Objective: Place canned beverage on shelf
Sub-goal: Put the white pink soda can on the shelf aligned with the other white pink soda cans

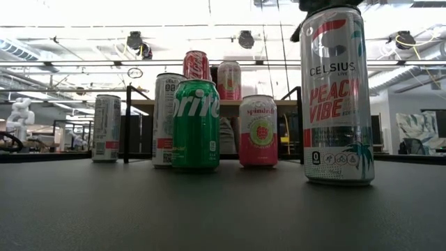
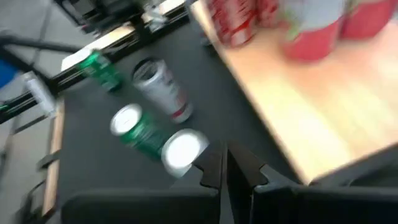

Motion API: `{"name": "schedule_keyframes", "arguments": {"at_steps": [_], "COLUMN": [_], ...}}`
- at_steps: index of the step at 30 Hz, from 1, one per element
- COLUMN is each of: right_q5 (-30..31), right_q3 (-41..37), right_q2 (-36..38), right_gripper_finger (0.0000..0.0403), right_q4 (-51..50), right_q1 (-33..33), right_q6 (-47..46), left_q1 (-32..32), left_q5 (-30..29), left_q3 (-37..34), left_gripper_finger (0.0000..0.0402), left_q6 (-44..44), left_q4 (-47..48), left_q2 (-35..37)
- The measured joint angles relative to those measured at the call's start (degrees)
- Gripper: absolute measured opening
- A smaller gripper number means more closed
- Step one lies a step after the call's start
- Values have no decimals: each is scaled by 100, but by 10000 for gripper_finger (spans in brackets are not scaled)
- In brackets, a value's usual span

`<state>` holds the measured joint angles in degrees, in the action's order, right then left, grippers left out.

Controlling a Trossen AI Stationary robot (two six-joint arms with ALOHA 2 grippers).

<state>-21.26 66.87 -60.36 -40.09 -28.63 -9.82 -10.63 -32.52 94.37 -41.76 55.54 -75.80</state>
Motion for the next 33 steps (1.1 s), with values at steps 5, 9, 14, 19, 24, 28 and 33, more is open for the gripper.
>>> {"name": "schedule_keyframes", "arguments": {"at_steps": [5,9,14,19,24,28,33], "right_q5": [-154,-148,-126,160,204,409,648], "right_q3": [-2,-2,-2,-2,-3,-2,-4], "right_q2": [398,575,616,445,100,-230,-586], "right_gripper_finger": [0,16,64,124,196,256,310], "right_q4": [-593,-899,-1023,-966,-688,-305,98], "right_q1": [209,495,901,1229,1479,1701,1865], "right_q6": [41,6,32,350,548,560,480], "left_q1": [-68,-173,-317,-458,-570,-668,-888], "left_q5": [97,116,115,108,97,97,102], "left_q3": [-2,-2,-2,-2,-2,-2,-2], "left_gripper_finger": [389,389,389,389,389,389,389], "left_q6": [-144,-145,-146,-250,-303,-789,-1038], "left_q4": [-152,-445,-886,-997,-908,-537,-94], "left_q2": [-237,-497,-718,-783,-783,-768,-768]}}
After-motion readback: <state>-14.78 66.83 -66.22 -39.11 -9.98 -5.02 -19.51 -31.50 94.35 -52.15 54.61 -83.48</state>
